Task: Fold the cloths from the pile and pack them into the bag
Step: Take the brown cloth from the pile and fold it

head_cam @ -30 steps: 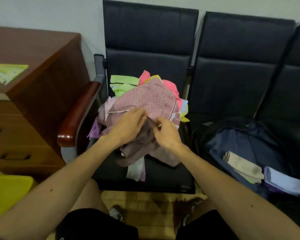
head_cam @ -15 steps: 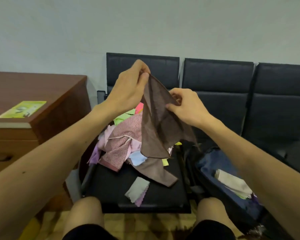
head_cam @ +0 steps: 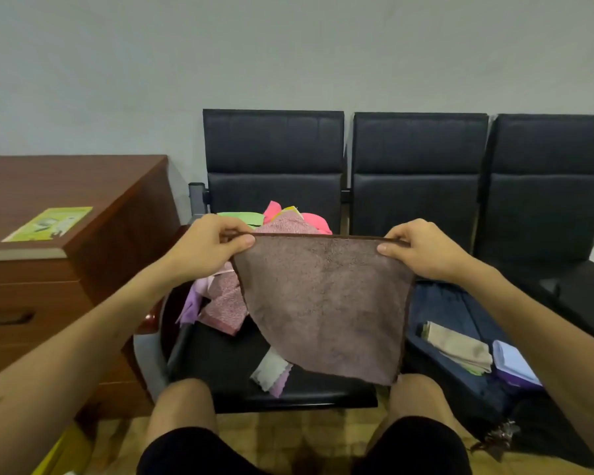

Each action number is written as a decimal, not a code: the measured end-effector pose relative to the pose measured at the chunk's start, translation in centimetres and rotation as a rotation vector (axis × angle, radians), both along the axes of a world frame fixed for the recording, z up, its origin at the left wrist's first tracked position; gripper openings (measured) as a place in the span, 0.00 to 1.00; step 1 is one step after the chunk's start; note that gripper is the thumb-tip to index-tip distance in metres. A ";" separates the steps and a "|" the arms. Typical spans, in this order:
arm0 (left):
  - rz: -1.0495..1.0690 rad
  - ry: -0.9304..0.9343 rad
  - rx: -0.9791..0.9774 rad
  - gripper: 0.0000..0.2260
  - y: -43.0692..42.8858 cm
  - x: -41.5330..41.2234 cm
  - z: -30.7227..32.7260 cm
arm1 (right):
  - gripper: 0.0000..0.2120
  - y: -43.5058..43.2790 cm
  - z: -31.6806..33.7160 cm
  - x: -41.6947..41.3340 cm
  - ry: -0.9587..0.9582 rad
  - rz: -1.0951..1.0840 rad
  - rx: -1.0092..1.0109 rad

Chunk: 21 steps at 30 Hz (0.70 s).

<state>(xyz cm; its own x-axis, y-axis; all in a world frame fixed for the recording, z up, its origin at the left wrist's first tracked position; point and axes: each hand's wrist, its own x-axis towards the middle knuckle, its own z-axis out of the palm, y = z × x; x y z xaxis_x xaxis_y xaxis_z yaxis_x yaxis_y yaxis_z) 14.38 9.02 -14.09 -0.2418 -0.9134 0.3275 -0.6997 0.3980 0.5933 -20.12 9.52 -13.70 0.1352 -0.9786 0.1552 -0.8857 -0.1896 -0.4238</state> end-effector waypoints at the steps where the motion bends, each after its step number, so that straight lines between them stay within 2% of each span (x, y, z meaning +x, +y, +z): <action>1: -0.008 0.143 0.071 0.07 0.5 0.0 -1.1 | 0.08 0.5 -0.6 -0.1 -0.055 0.016 0.011; 4: 0.023 0.453 0.243 0.07 1.7 0.2 -4.8 | 0.08 1.7 -2.9 -0.2 -0.168 0.066 0.108; 7: 0.095 0.617 0.322 0.06 2.1 0.9 -9.1 | 0.10 2.4 -6.0 -0.1 -0.298 0.071 0.203; 11: 0.211 0.803 0.379 0.07 2.8 0.5 -13.6 | 0.12 3.2 -9.4 0.9 -0.517 -0.010 0.202; 16: 0.345 0.929 0.374 0.05 4.5 -1.2 -16.8 | 0.12 4.4 -12.8 3.5 -0.672 -0.083 0.161; 21: 0.319 0.914 0.442 0.06 5.3 -4.3 -18.3 | 0.12 5.4 -15.4 6.2 -0.757 -0.148 0.223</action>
